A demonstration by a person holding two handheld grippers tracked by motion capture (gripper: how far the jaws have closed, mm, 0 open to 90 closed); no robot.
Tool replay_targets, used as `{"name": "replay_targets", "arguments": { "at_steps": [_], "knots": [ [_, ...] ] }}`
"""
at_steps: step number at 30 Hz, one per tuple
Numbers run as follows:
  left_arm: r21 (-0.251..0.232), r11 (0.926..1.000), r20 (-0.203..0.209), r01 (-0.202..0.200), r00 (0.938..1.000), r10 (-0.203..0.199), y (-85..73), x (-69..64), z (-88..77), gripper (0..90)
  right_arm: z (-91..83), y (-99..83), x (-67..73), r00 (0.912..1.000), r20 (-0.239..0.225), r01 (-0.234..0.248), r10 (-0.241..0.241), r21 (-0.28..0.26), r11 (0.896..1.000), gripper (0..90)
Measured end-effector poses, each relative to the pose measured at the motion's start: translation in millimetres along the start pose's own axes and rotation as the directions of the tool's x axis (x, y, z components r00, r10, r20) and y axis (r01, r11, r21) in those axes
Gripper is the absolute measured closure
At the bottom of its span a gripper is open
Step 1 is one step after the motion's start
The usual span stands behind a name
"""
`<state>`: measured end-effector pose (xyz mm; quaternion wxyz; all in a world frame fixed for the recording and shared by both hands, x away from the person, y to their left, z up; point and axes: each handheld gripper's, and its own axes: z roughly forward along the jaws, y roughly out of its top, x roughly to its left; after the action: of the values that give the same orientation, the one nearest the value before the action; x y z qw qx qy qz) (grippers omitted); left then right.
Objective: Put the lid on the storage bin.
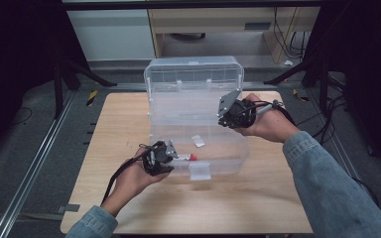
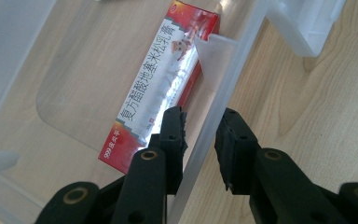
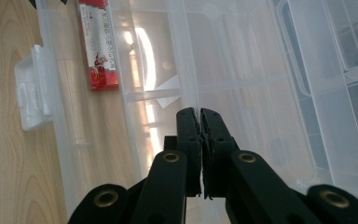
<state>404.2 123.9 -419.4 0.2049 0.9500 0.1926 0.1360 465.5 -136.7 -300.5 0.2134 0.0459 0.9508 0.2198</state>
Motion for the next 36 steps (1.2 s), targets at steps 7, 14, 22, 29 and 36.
{"name": "replay_targets", "arguments": {
  "at_steps": [7,14,22,29,36],
  "knots": [
    [0.0,1.0,0.008,-0.003,1.0,0.003,-0.5,1.2,-0.3,72.4,-1.9,-4.2,9.3,0.9999,-0.003,-0.01,0.01,-0.013,1.0,88.0],
    [-0.007,1.0,0.006,-0.005,1.0,0.005,-1.4,0.7,-0.3,72.4,-1.5,-9.0,15.9,0.9997,-0.012,-0.021,0.02,-0.028,0.999,87.9],
    [-0.013,0.9999,0.007,-0.004,1.0,0.005,-2.2,0.3,-0.3,72.4,-1.5,-13.2,22.9,0.9996,-0.025,-0.016,0.016,-0.014,1.0,87.2],
    [-0.012,0.9999,0.009,-0.011,0.9999,0.011,-2.4,0.3,-0.5,72.4,-1.7,-15.8,22.9,0.9992,-0.029,-0.027,0.027,-0.027,0.999,86.9],
    [-0.014,0.9999,0.015,-0.009,0.9999,0.009,-2.9,1.1,-0.6,72.3,-1.3,-17.1,24.8,0.9987,-0.041,-0.031,0.03,-0.024,0.999,86.6]
  ]
}}
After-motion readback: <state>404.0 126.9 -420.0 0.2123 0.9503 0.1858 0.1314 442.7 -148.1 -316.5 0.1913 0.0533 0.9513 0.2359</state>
